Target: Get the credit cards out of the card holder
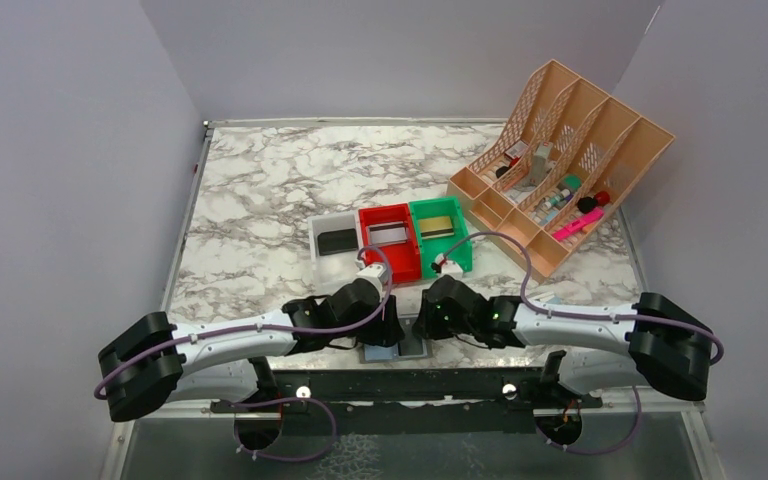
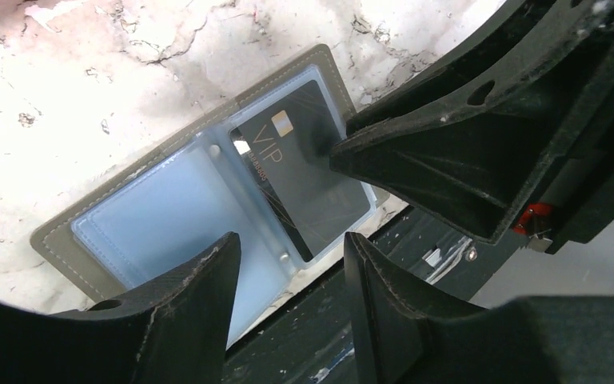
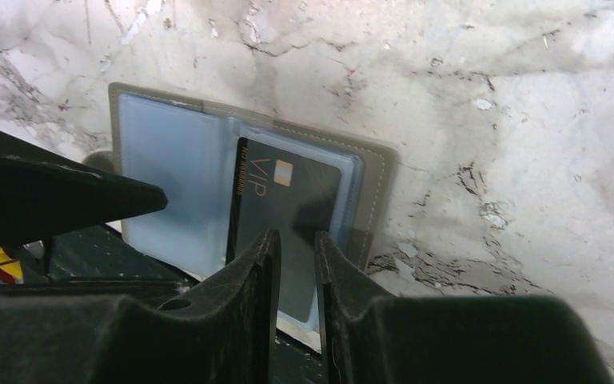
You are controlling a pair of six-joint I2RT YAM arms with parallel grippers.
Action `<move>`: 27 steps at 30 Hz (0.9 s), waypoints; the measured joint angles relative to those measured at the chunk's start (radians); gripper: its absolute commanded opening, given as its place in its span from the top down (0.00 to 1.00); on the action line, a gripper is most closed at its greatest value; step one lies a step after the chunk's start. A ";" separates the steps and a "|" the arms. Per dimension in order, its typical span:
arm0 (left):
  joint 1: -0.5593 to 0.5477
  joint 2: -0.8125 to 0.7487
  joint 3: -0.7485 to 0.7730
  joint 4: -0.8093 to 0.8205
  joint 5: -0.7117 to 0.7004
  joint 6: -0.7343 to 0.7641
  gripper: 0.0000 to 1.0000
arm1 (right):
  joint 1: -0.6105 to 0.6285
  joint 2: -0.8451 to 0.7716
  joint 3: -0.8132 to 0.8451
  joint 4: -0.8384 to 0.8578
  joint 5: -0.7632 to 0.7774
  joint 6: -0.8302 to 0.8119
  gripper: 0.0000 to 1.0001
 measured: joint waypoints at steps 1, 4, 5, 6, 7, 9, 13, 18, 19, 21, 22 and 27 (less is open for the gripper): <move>0.000 0.000 0.000 -0.001 -0.003 0.000 0.48 | 0.000 0.003 0.006 0.001 0.000 0.000 0.74; -0.001 0.000 -0.002 0.007 -0.011 0.000 0.50 | -0.002 0.013 0.006 0.025 -0.013 0.001 0.75; -0.001 0.000 -0.007 0.017 -0.011 0.000 0.50 | -0.003 0.019 0.002 0.037 -0.017 0.001 0.74; -0.001 0.002 -0.014 0.030 -0.011 -0.001 0.50 | -0.004 0.027 -0.003 0.043 -0.020 0.004 0.74; -0.001 0.008 -0.023 0.042 -0.011 -0.003 0.51 | -0.004 0.035 -0.006 0.044 -0.020 0.008 0.74; -0.003 0.026 -0.035 0.054 -0.011 -0.008 0.51 | -0.005 0.039 -0.007 0.052 -0.023 0.014 0.74; -0.011 0.049 -0.061 0.072 -0.011 -0.014 0.51 | -0.005 0.038 -0.007 0.051 -0.023 0.017 0.74; -0.011 0.068 -0.063 0.109 -0.011 -0.021 0.56 | -0.005 0.005 -0.011 0.018 -0.023 0.011 0.73; -0.013 0.077 -0.063 0.116 -0.013 -0.027 0.57 | -0.005 -0.013 -0.018 0.013 -0.023 0.011 0.73; -0.018 0.088 -0.064 0.124 -0.019 -0.035 0.59 | -0.005 -0.061 -0.044 0.014 -0.023 0.012 0.73; -0.021 0.090 -0.067 0.132 -0.021 -0.040 0.59 | -0.005 -0.085 -0.059 0.016 -0.023 0.013 0.73; -0.024 0.095 -0.082 0.158 -0.032 -0.060 0.62 | -0.005 -0.137 -0.121 0.023 -0.023 0.013 0.74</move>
